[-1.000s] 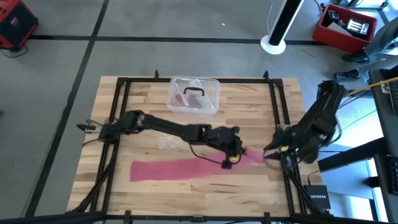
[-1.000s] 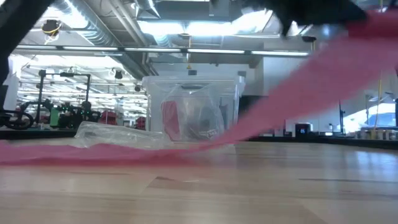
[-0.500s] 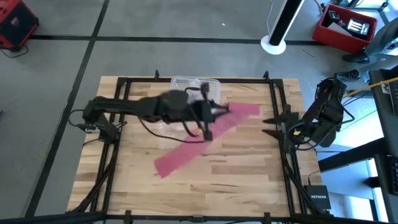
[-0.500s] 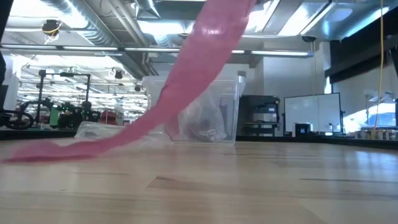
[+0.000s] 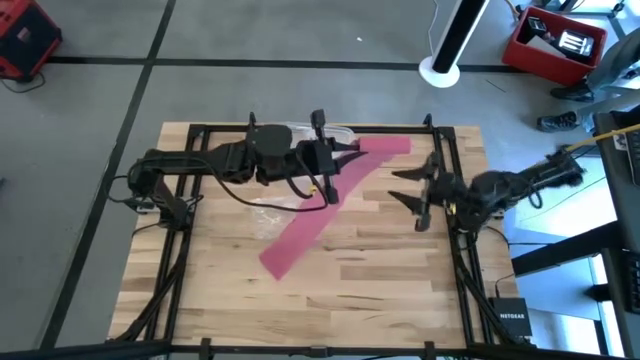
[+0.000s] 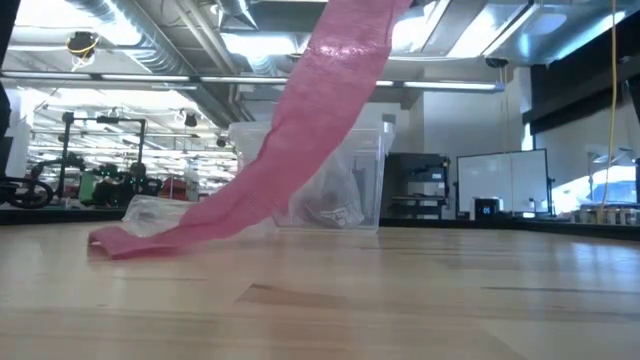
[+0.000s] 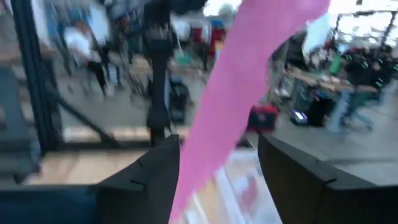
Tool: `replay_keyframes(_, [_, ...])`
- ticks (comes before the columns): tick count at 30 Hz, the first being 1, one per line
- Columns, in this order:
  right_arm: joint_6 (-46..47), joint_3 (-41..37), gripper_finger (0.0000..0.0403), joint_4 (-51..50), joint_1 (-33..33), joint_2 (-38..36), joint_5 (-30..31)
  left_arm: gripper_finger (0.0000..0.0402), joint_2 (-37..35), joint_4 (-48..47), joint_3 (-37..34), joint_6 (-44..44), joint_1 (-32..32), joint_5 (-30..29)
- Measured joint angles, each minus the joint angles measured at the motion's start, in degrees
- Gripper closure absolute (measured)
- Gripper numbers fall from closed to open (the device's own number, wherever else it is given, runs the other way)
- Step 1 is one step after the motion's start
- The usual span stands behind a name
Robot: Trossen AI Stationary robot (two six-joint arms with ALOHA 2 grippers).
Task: Roll bandage
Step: Roll the pink bandage
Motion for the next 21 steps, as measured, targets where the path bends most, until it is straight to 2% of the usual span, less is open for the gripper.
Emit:
replay_keyframes(2, [1.6,-2.6,0.0193,4.2,-5.2,1.4,-5.1,0.0399,0.0,1.0,0.0,-1.1,-1.1,0.0])
replay_keyframes(5, [5.2,-6.6,0.0200,13.7,-9.5,5.2,-19.2,0.0398,0.0,2.1,0.0,-0.1,-3.1,-0.9])
replay_keyframes(6, [5.7,-7.4,0.0202,17.1,-9.8,6.9,-22.1,0.0398,0.0,2.2,0.0,0.0,-3.5,-1.5])
replay_keyframes(10, [4.1,-7.8,0.0213,28.4,-10.0,13.0,-19.6,0.0399,0.0,3.3,0.0,-0.8,-5.4,-2.4])
replay_keyframes(14, [-0.4,-7.9,0.0234,38.3,-9.8,19.1,-22.4,0.0396,0.0,3.1,0.0,-0.8,-6.9,-3.3])
replay_keyframes(16, [-1.4,-7.8,0.0266,40.8,-9.8,20.2,-22.6,0.0397,0.0,3.1,0.0,-0.8,-7.5,-5.0])
replay_keyframes(20, [-3.9,-7.8,0.0376,39.2,-10.0,20.5,-20.5,0.0399,-0.4,2.9,0.0,-0.8,-8.7,-6.6])
replay_keyframes(21, [-5.5,-7.8,0.0388,38.1,-9.9,19.9,-19.9,0.0399,-0.6,2.9,0.0,-0.8,-8.9,-6.6])
